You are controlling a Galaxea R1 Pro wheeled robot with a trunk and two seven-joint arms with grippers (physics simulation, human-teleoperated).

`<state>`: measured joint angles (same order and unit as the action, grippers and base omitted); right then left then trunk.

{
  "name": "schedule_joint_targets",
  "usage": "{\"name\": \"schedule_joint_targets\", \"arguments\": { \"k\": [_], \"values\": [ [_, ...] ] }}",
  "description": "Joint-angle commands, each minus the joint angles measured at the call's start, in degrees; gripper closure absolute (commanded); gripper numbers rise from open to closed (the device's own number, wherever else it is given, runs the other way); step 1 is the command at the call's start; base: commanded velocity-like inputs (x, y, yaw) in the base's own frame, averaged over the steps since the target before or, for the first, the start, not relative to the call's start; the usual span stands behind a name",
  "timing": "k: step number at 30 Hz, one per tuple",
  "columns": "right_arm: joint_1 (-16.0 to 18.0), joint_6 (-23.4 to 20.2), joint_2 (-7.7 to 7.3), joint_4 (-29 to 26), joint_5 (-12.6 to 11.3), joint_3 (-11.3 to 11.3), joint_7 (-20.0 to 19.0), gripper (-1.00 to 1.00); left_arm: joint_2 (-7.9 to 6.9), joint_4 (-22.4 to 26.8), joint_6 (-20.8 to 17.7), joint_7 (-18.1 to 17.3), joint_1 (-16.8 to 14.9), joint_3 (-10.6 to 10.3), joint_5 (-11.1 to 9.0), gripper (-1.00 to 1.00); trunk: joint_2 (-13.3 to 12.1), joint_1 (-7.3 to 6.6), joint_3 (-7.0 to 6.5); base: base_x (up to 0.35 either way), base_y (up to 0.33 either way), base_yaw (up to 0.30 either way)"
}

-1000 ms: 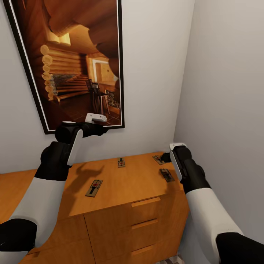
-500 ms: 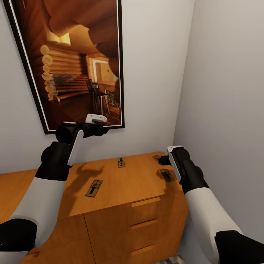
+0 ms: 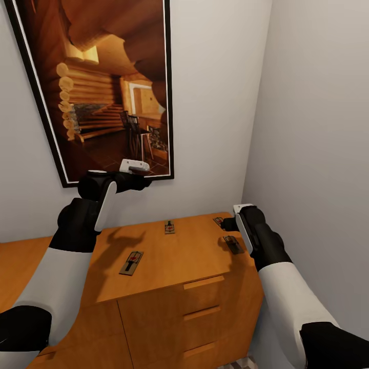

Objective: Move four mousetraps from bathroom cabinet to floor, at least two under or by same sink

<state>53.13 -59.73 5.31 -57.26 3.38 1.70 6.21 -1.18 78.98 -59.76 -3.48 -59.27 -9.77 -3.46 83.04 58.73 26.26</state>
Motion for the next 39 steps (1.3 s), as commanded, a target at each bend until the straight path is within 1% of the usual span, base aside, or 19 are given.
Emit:
{"name": "schedule_joint_targets", "arguments": {
  "k": [1,39],
  "values": [
    [0.0,-0.3,0.0,-0.1,0.3,0.1,0.0,-1.0,-0.05,0.0,-0.2,0.1,-0.1,-0.1,-0.3,-1.0,0.0,0.0,0.07,0.0,0.0,0.0],
    [0.0,-0.3,-0.07,0.7,0.1,-0.1,-0.1,-1.0,-0.05,-0.1,-0.2,0.1,-0.1,-0.1,-0.3,-1.0,0.0,0.0,0.07,0.0,0.0,0.0]
  ]
}}
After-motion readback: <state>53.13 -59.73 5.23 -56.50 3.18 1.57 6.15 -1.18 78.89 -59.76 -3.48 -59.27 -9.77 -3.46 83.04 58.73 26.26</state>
